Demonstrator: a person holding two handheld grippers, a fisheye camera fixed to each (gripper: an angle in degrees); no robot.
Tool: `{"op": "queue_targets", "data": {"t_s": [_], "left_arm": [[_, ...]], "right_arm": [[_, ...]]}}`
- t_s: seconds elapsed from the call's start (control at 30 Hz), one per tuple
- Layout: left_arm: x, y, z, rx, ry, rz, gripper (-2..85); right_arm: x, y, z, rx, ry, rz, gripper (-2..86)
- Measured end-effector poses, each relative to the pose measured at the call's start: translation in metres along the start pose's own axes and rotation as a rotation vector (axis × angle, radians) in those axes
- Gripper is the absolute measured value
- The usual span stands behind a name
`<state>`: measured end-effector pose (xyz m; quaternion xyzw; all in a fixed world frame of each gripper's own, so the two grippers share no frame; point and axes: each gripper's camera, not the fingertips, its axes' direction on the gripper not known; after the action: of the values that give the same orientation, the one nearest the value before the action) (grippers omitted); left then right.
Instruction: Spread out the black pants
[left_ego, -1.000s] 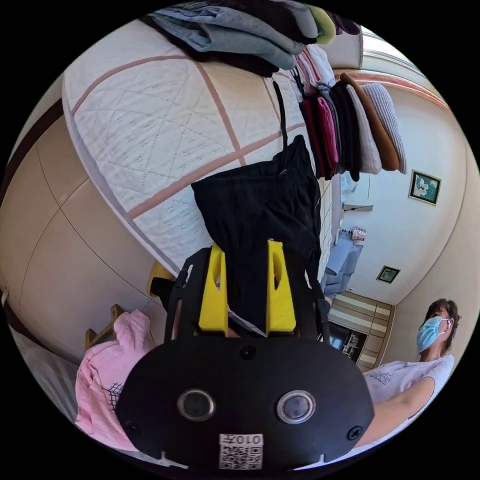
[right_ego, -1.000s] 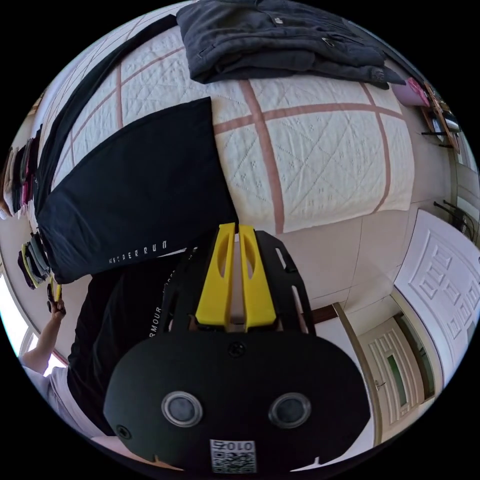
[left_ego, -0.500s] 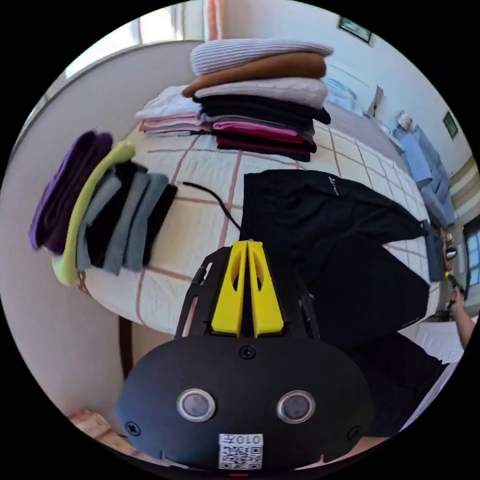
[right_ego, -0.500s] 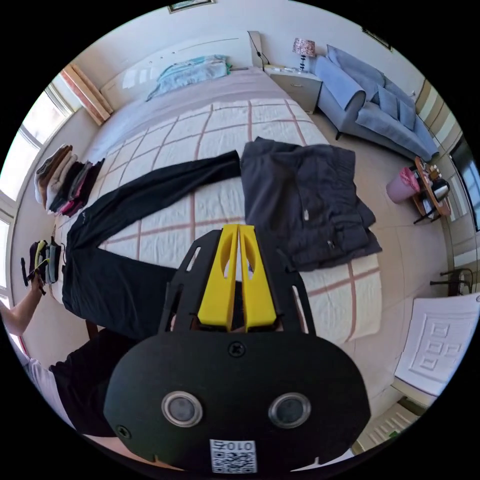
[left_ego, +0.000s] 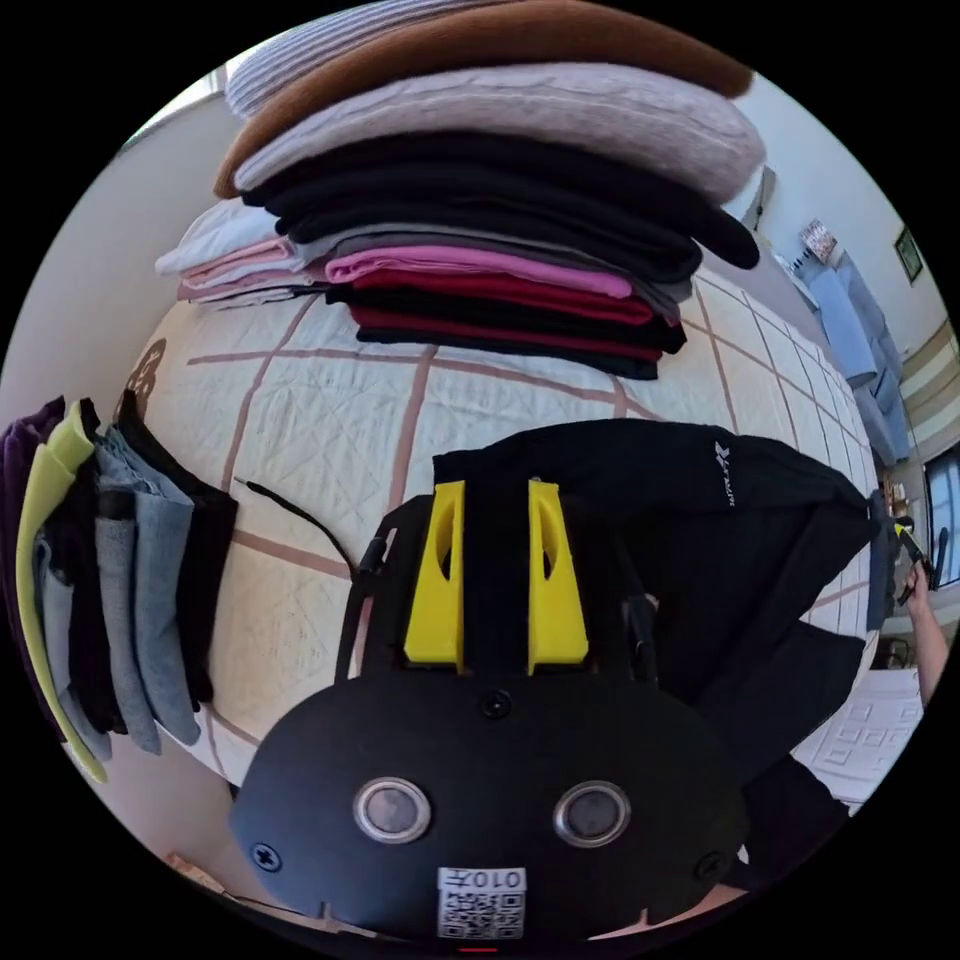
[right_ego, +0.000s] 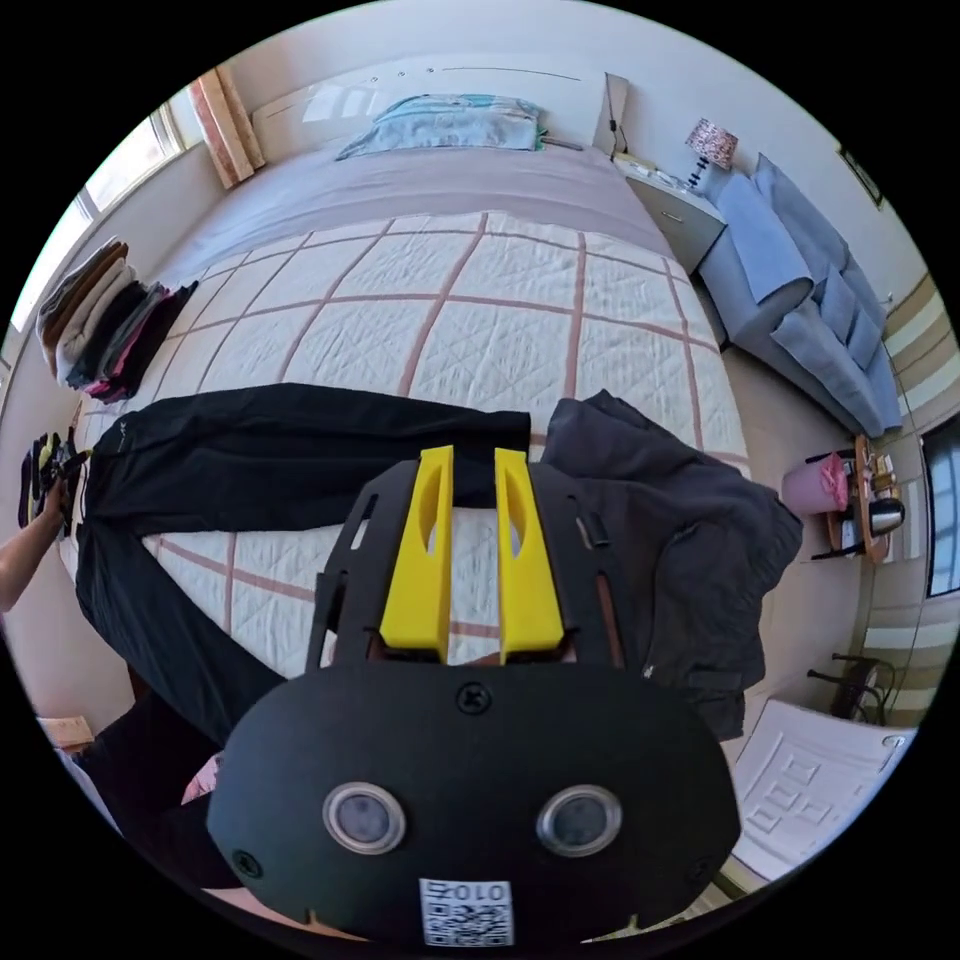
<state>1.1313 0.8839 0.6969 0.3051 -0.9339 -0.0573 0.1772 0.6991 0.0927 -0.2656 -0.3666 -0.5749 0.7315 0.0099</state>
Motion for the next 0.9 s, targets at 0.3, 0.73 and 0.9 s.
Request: {"op": "queue_targets", "data": {"t_s": [0.3, 0.73, 0.9], "left_arm": [[0.005, -0.019, 0.057, -0.06, -0.045, 0.142, 11.8], [0.017, -0.003, 0.083, -0.005, -0.141, 0.264, 7.6], [0.006, 0.001, 0.092, -0.023, -0.206, 0.252, 1.6]], "right_arm": [[-0.055, -0.114, 0.072, -0.287, 0.226, -0.365, 8.3], [-0.119, -0.17, 0.108, -0.337, 0.297, -0.656, 7.5], [-0.132, -0.185, 0.116, -0.356, 0.348, -0.693, 3.7]]}}
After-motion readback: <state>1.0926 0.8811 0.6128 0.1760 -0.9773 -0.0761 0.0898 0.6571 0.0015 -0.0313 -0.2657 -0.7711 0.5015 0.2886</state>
